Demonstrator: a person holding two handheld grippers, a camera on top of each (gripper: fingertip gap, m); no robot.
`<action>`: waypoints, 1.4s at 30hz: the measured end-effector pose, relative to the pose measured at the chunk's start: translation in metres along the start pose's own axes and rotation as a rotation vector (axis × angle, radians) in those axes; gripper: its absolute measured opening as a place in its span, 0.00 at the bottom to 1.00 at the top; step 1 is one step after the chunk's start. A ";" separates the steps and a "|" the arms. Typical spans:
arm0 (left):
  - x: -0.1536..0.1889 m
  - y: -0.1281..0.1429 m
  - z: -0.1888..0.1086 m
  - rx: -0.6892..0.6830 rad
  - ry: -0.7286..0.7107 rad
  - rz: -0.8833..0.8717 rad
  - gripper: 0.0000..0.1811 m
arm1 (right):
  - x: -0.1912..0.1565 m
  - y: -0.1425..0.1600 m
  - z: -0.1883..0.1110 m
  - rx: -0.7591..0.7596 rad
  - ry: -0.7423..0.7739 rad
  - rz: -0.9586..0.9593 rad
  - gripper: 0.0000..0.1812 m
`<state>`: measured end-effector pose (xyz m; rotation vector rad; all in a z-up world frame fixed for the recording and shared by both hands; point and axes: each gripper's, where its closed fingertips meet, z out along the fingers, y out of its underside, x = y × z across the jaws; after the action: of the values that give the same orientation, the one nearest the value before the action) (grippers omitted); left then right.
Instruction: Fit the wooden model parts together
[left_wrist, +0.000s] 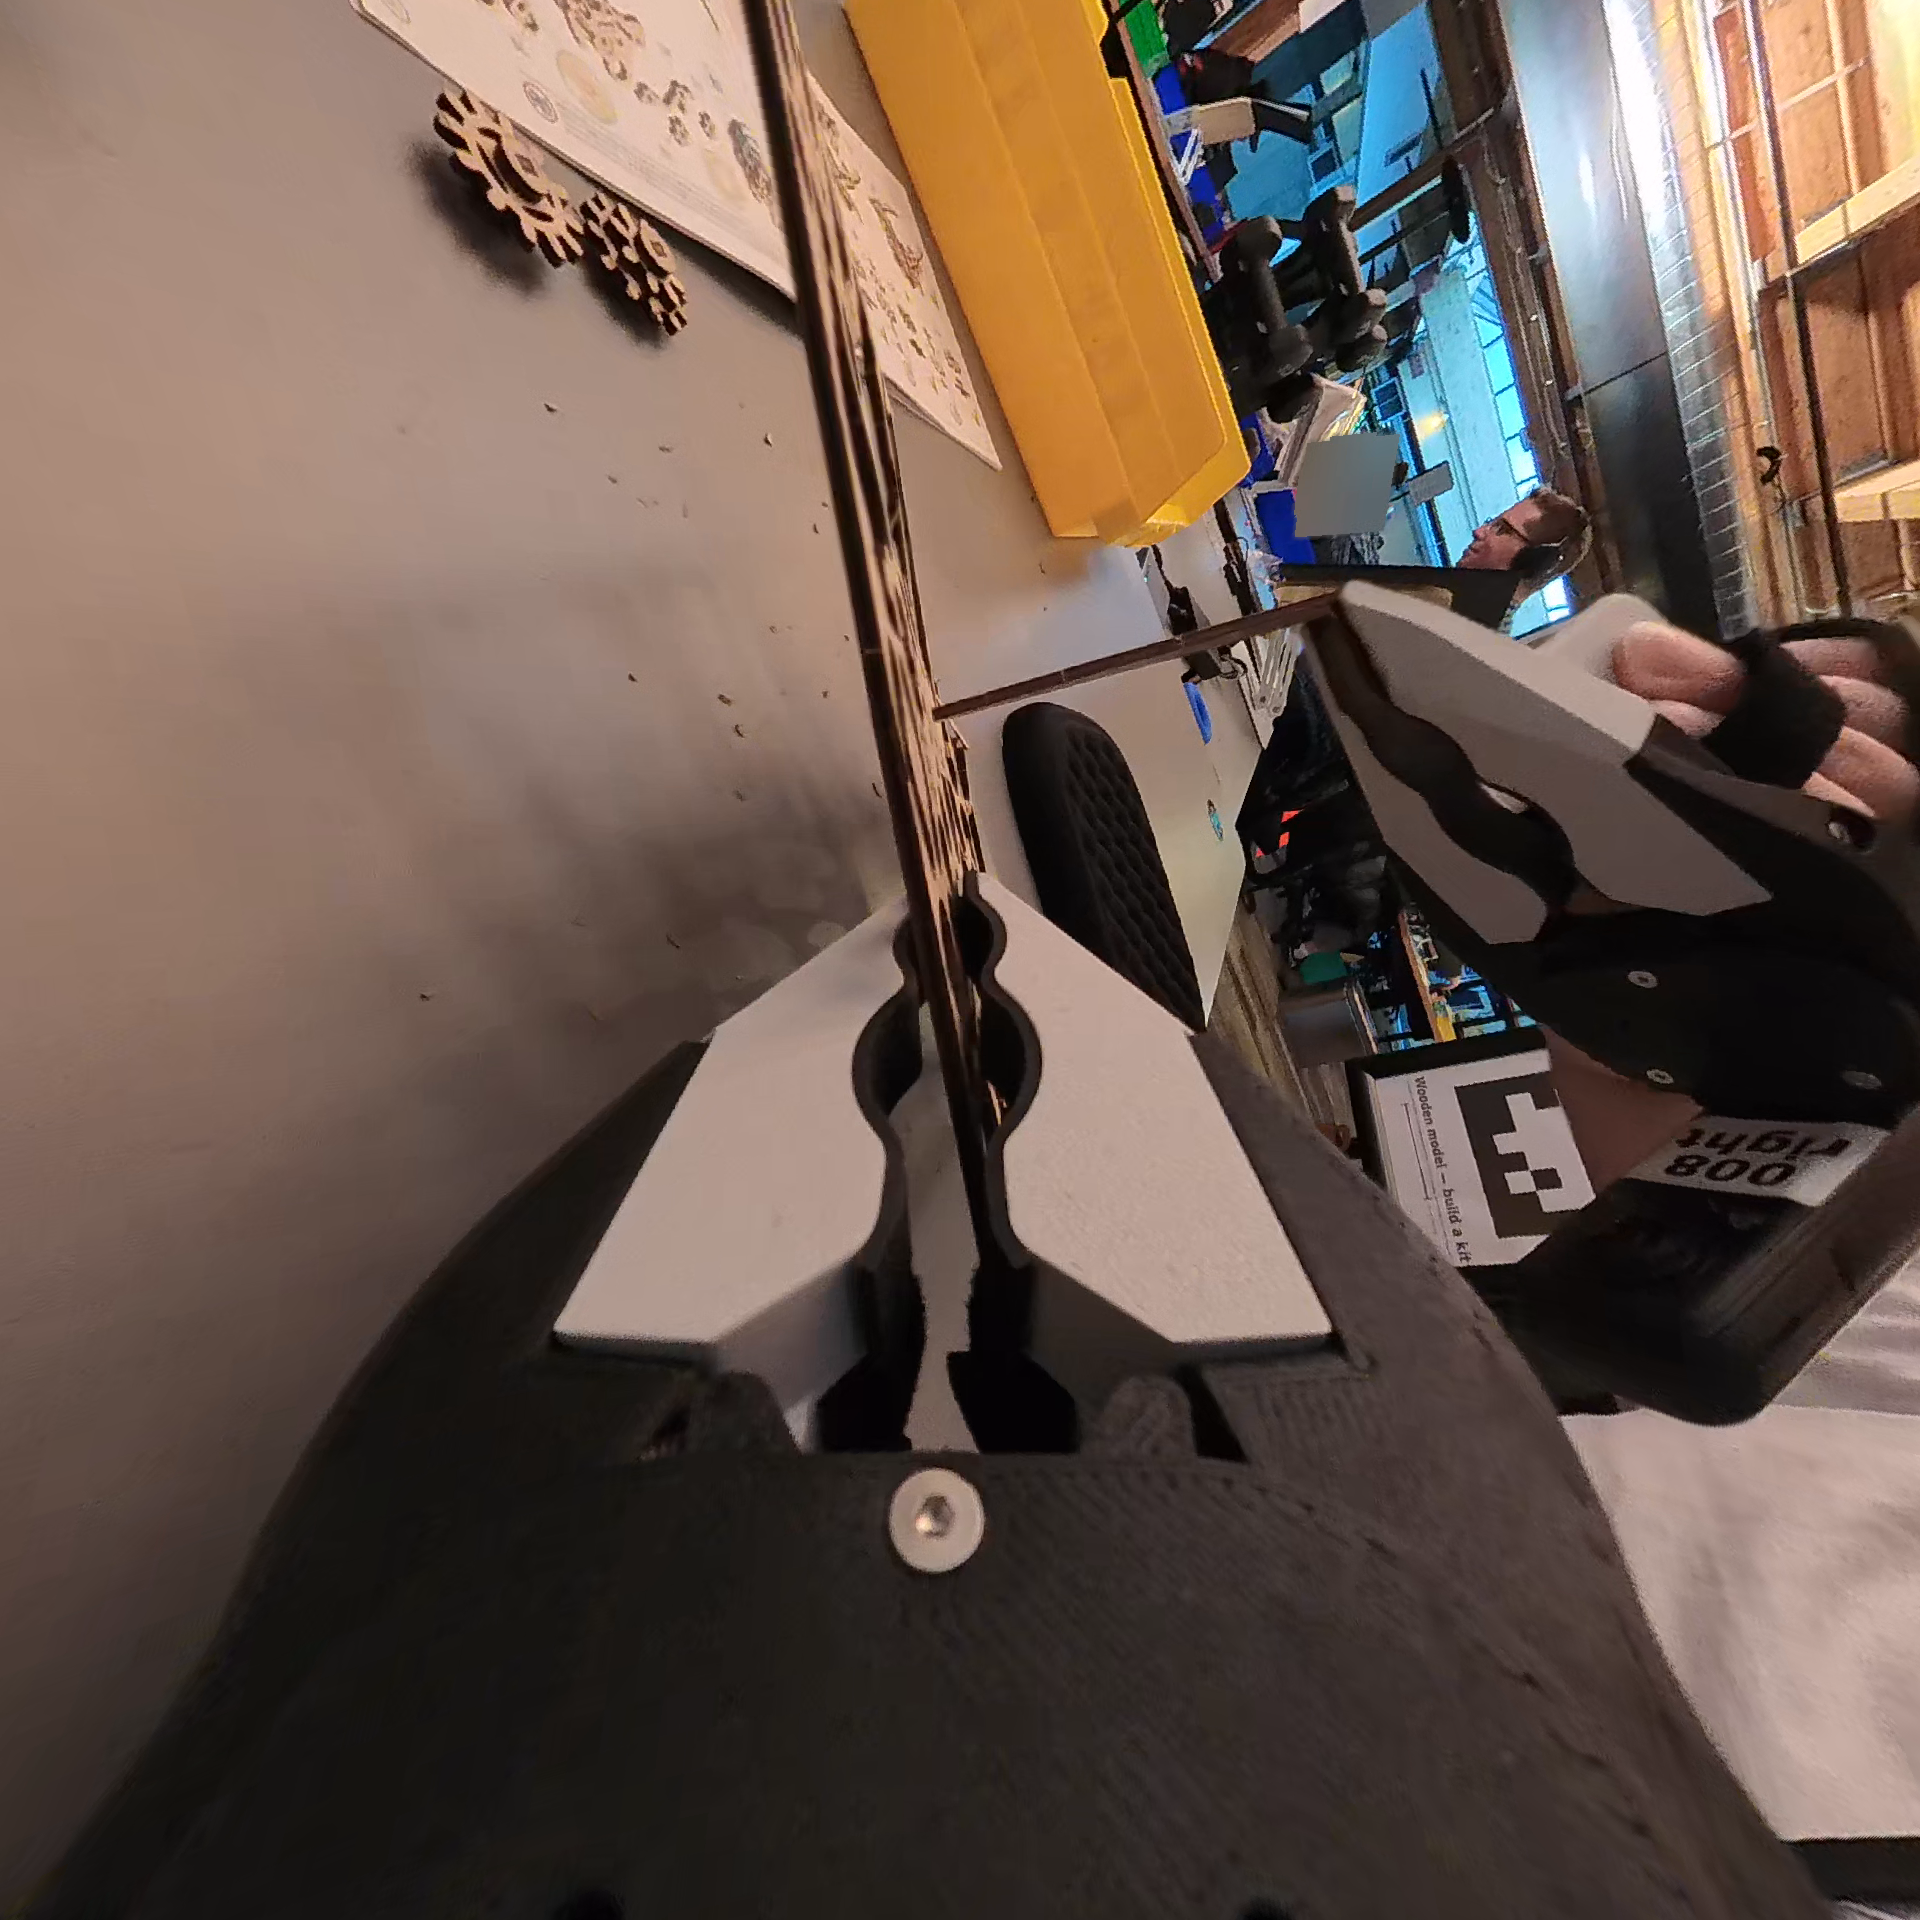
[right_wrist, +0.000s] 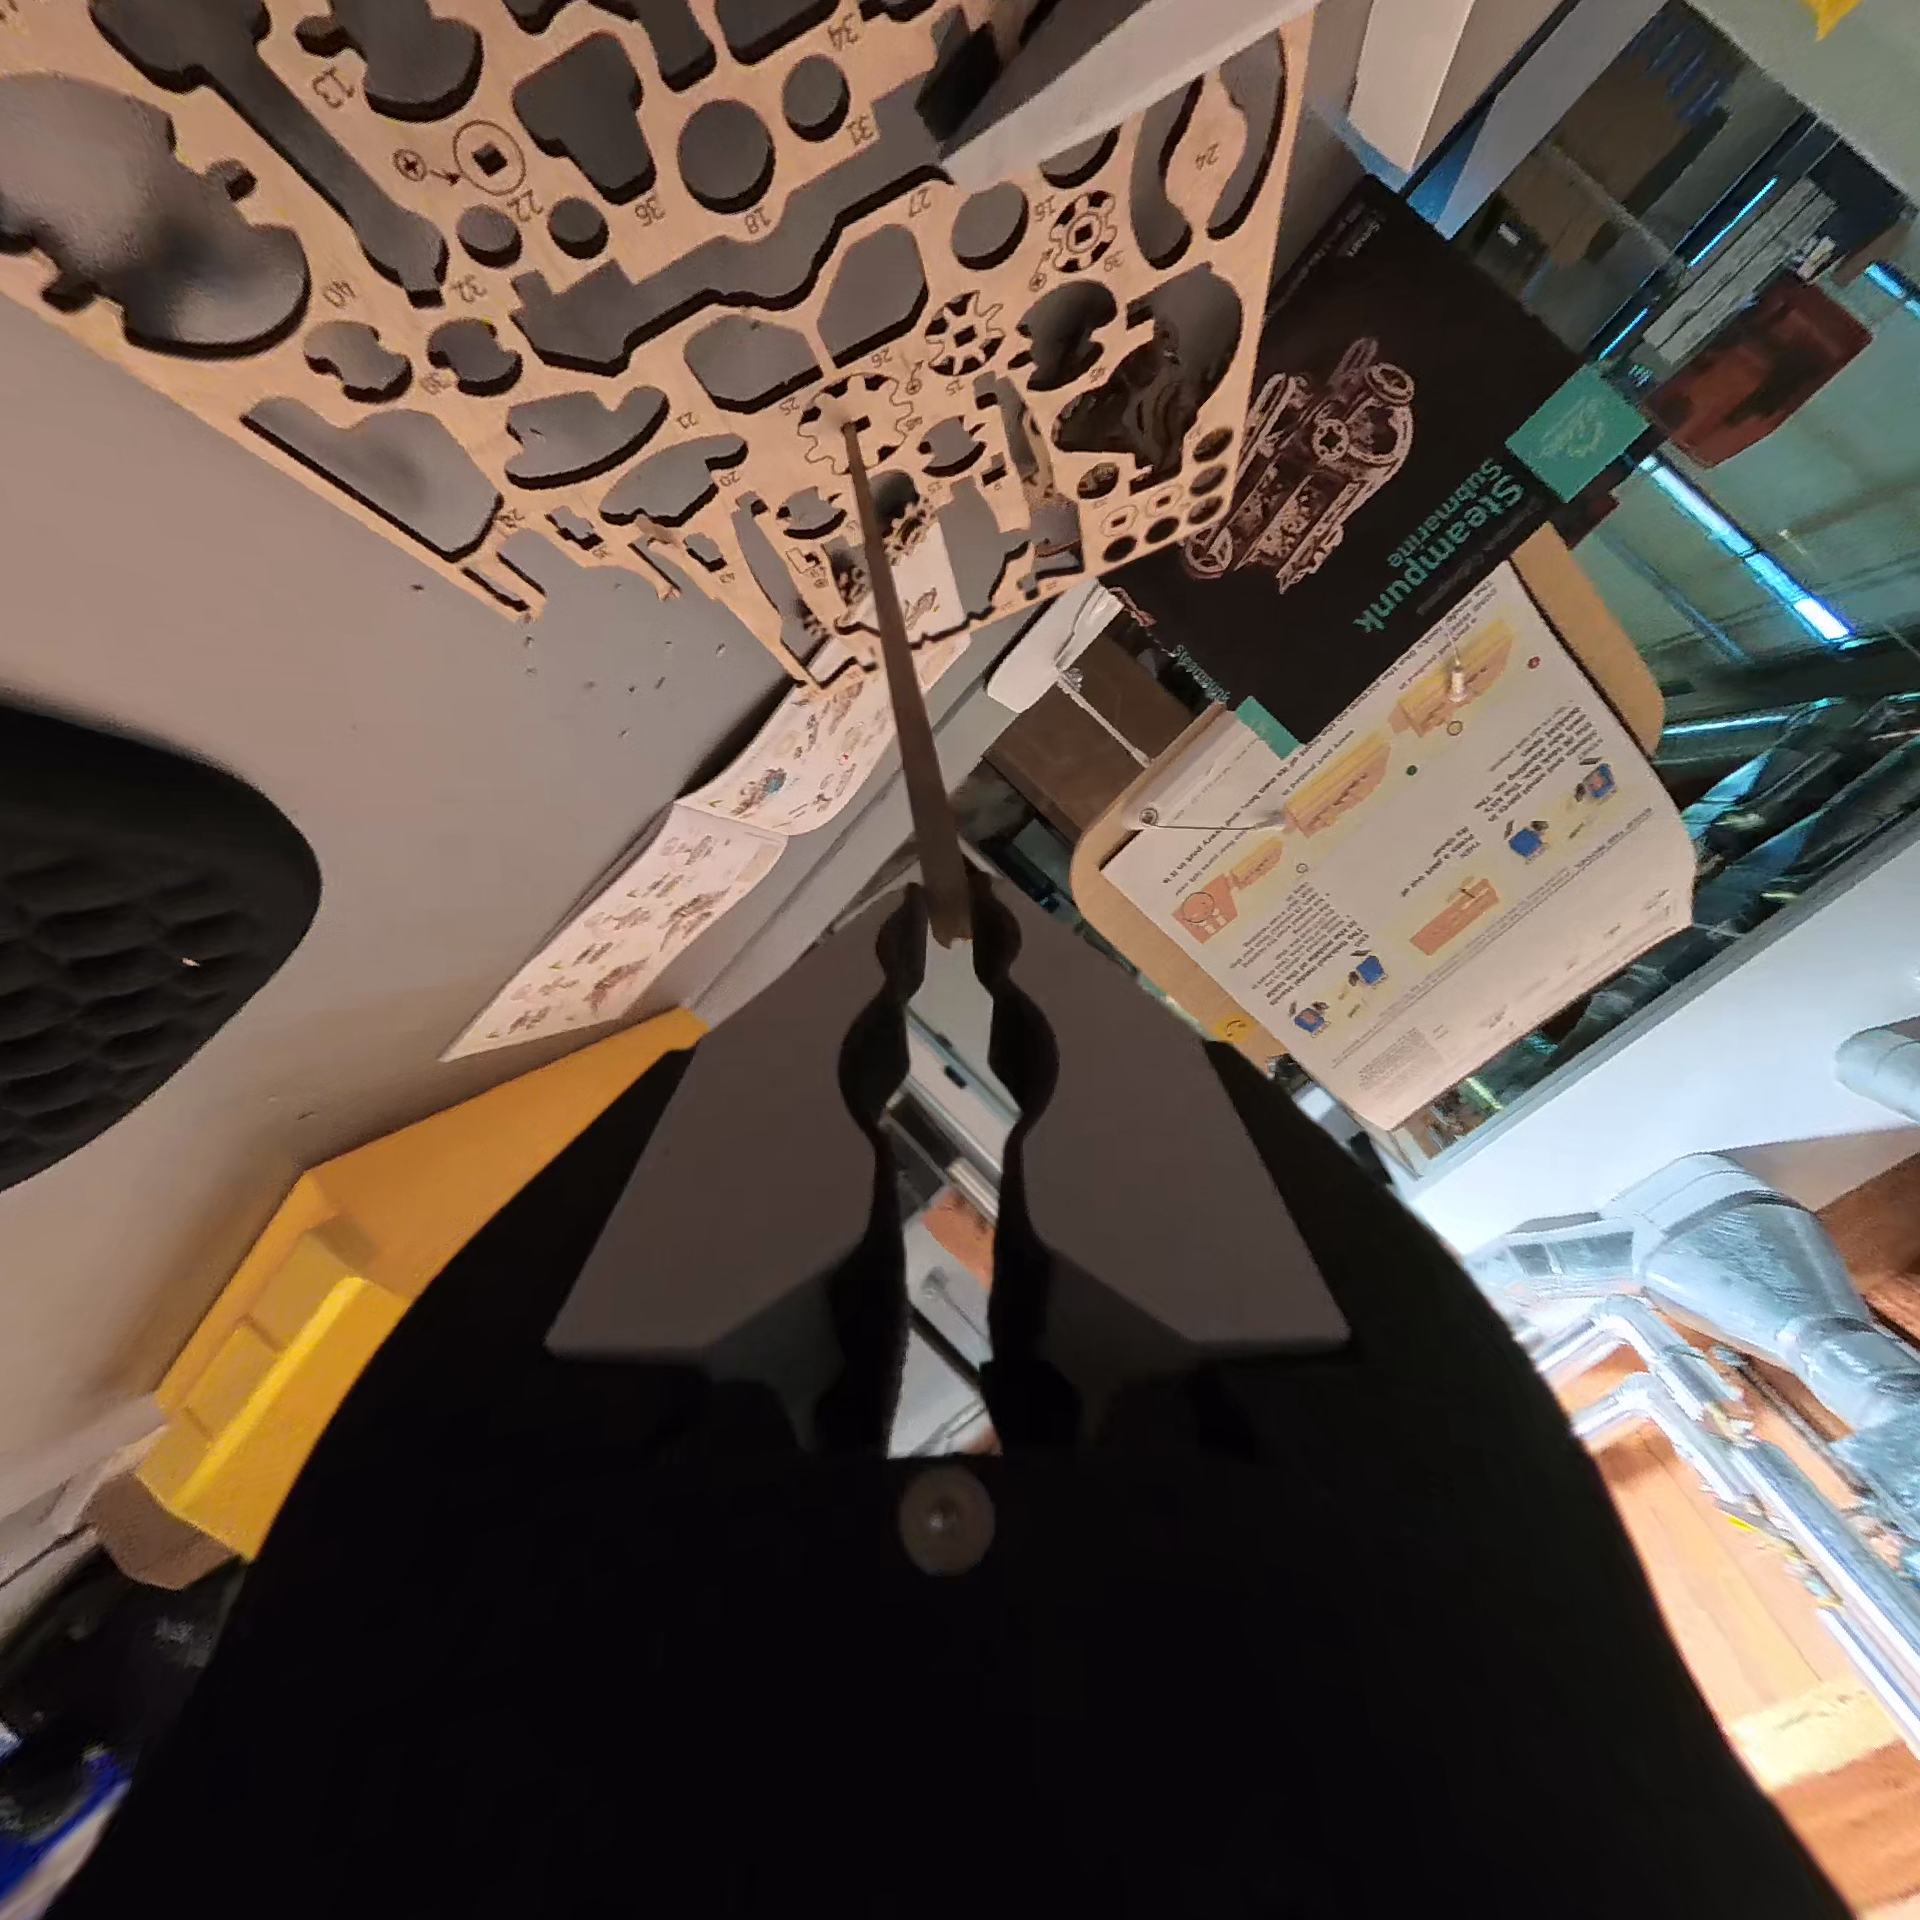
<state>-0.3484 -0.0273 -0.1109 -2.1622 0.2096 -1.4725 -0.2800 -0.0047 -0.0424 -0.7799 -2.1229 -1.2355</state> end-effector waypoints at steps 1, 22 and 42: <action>0.000 0.001 0.000 -0.003 0.003 -0.001 0.01 | 0.003 -0.001 0.000 -0.002 0.012 -0.021 0.05; 0.010 0.002 0.003 0.021 0.042 0.033 0.01 | 0.012 -0.021 0.004 0.107 0.127 -0.080 0.07; 0.013 0.006 -0.011 0.072 0.109 0.014 0.00 | 0.003 -0.042 -0.004 0.928 -0.135 1.365 0.10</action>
<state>-0.3516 -0.0415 -0.1000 -2.0217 0.2062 -1.5676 -0.3109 -0.0250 -0.0625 -1.4010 -1.3440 0.4796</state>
